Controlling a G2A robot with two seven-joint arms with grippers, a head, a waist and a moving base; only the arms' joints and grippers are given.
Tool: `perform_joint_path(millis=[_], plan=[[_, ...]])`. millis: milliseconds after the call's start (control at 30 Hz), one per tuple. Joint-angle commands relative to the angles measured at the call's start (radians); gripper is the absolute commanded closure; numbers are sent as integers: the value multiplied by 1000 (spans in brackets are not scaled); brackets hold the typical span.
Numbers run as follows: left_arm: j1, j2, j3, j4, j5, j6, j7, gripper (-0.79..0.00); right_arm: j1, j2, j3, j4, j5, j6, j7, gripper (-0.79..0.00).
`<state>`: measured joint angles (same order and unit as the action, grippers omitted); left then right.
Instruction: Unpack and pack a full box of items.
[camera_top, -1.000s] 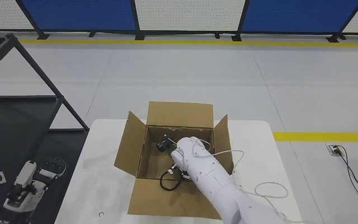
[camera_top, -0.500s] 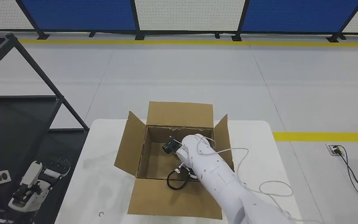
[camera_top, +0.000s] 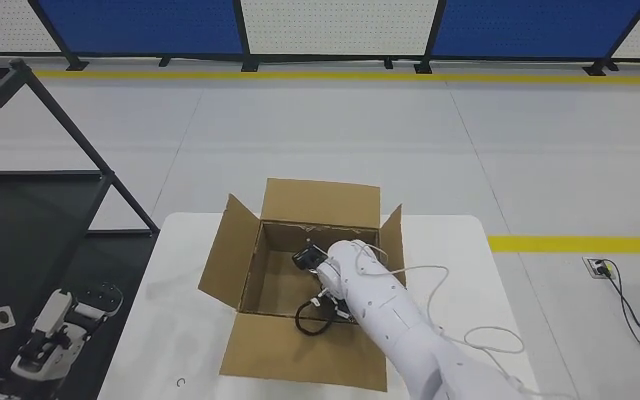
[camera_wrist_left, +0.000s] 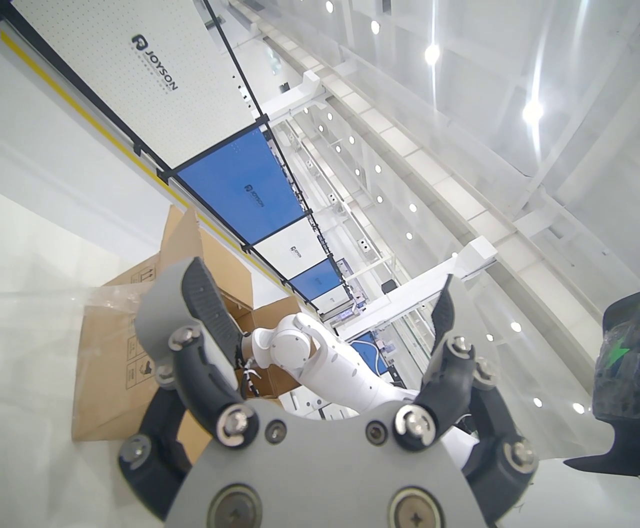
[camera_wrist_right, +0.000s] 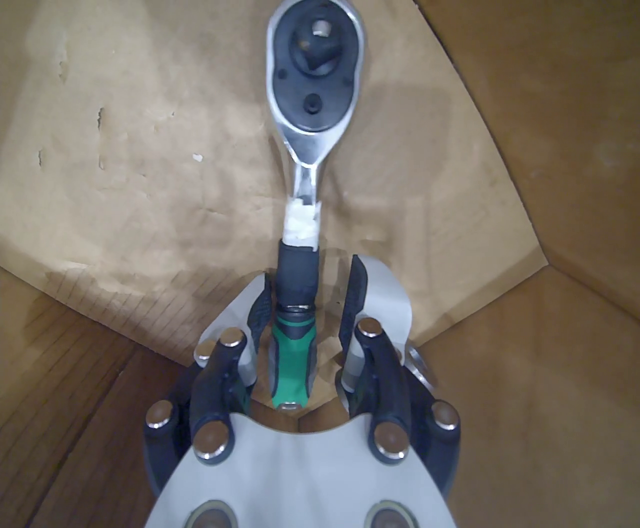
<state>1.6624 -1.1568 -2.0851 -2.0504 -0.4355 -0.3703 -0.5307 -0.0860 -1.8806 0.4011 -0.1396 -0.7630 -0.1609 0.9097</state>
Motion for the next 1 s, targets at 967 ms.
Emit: perform_joint_path(millis=[967], plan=[[15, -5, 7, 1, 12, -10, 16, -785, -8, 9, 79, -22, 57, 76, -55, -323]])
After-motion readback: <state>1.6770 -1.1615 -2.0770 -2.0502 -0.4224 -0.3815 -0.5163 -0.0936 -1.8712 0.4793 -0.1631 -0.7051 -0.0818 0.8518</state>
